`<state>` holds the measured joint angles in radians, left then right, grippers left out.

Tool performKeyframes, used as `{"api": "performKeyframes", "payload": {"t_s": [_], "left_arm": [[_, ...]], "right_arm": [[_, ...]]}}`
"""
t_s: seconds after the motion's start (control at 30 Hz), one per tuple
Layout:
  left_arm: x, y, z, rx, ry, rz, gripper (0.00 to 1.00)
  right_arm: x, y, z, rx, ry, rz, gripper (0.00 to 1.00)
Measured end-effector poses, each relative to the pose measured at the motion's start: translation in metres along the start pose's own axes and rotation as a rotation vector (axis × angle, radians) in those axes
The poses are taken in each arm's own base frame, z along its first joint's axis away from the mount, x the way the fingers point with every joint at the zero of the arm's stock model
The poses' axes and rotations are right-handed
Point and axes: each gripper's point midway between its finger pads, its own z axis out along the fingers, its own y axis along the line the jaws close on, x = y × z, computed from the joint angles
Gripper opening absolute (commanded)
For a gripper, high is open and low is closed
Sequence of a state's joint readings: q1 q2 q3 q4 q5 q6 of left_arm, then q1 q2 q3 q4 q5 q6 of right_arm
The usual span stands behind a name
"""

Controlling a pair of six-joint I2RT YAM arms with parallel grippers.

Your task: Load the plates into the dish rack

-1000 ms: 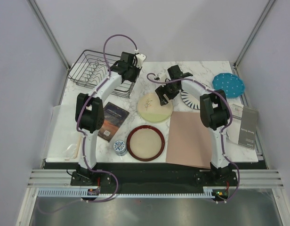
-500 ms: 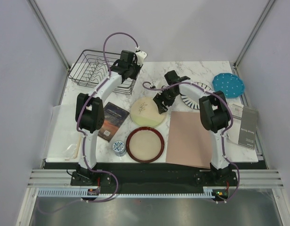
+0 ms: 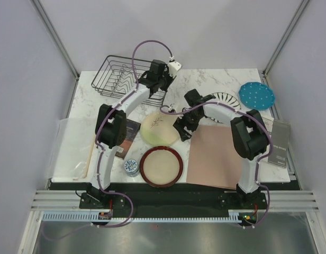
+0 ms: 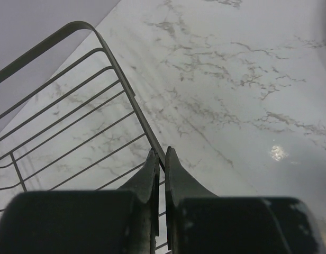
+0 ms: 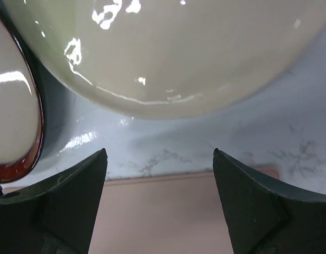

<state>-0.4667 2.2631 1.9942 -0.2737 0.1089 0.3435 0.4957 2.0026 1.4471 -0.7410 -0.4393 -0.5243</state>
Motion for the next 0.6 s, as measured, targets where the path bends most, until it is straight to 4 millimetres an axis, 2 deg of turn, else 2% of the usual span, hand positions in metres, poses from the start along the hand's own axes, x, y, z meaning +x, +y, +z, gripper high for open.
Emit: {"api": "performKeyframes", "payload": {"t_s": [0.1,0.17,0.27,0.37,0.43,0.6], "left_arm": [[-0.01,-0.016,0.017,0.024,-0.032,0.02,0.02],[-0.014,-0.024,0.022,0.043,-0.048,0.03,0.02],[-0.018,-0.03,0.024,0.05,-0.059,0.052,0.02],[-0.022,-0.04,0.025,0.068,-0.07,0.07,0.02],[-0.026,-0.053,0.026,0.088,-0.077,0.091,0.02],[-0.043,-0.111,0.028,0.179,-0.132,0.169,0.02]], "right_arm": [[0.005,-0.01,-0.028,0.041,-0.039,0.029,0.88],[0.004,-0.025,-0.059,0.099,-0.1,0.057,0.88],[0.003,-0.049,-0.107,0.195,-0.196,0.096,0.89],[0.008,-0.066,-0.141,0.27,-0.254,0.138,0.88],[0.011,-0.073,-0.15,0.289,-0.268,0.158,0.88],[0.015,-0.081,-0.157,0.302,-0.284,0.21,0.88]]}}
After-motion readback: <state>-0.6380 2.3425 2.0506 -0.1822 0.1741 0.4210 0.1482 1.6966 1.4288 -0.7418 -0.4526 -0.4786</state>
